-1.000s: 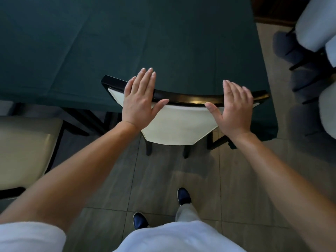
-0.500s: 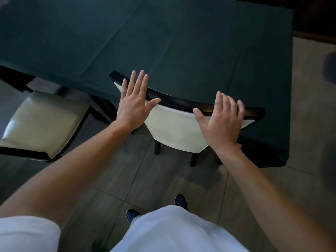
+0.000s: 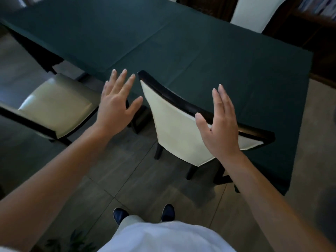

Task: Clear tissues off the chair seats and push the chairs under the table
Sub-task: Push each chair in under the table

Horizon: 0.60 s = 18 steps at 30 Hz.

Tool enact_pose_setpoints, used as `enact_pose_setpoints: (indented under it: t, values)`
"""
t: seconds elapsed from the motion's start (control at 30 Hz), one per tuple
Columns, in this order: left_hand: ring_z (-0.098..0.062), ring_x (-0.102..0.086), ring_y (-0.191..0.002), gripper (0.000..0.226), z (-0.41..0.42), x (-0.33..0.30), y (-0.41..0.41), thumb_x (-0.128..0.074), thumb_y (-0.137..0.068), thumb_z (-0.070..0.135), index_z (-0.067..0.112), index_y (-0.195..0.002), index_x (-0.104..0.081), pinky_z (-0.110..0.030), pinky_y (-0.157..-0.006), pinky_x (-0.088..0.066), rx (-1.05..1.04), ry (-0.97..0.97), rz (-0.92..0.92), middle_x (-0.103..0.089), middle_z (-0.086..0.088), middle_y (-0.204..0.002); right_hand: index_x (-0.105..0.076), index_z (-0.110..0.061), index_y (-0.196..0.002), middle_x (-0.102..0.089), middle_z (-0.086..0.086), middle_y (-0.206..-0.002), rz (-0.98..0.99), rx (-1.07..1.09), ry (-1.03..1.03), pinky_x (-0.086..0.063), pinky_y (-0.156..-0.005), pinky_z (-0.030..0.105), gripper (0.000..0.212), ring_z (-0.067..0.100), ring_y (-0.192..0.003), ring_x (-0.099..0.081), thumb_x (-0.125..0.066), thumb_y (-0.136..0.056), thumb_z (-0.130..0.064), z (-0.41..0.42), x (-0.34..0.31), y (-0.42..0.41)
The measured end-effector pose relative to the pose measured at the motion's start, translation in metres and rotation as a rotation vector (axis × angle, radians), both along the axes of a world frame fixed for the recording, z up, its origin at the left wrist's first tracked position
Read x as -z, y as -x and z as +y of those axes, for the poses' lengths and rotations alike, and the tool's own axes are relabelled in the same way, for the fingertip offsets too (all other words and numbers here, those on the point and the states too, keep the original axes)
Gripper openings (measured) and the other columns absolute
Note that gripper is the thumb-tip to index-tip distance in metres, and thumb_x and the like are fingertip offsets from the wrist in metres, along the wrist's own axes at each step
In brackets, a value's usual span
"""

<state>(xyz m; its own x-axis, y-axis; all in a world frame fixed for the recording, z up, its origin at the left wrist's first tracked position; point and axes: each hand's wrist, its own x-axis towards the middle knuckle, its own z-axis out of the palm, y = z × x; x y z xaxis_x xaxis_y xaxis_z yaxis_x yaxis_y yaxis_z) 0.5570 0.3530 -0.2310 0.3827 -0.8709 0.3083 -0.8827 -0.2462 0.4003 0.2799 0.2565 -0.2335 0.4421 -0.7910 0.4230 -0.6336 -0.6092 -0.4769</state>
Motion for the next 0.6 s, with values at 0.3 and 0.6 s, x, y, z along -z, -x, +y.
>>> enact_pose_setpoints:
  t: [0.3,0.6]
  values:
    - [-0.023,-0.013,-0.157,0.061,0.128,-0.018,-0.096,-0.045,-0.101,0.053,0.025,-0.155,-0.040,-0.042,-0.126,-0.011,-0.270,0.089,-0.088,-0.024,-0.001,-0.168,-0.032,-0.009,-0.158,-0.025,0.009,-0.167,-0.056,-0.283,0.002,-0.025,-0.124,0.045,0.067,0.022,-0.155,-0.021,-0.039,-0.106,-0.051,0.044,-0.017,-0.132]
    - [-0.029,-0.015,-0.156,0.059,0.239,-0.029,-0.208,-0.042,-0.102,0.050,0.019,-0.153,-0.044,-0.047,-0.125,-0.015,-0.570,0.170,-0.148,-0.029,-0.010,-0.166,-0.029,-0.015,-0.160,-0.018,0.005,-0.169,-0.047,-0.452,0.009,-0.024,-0.125,0.047,0.067,0.021,-0.157,-0.015,-0.035,-0.106,-0.054,0.111,-0.047,-0.278]
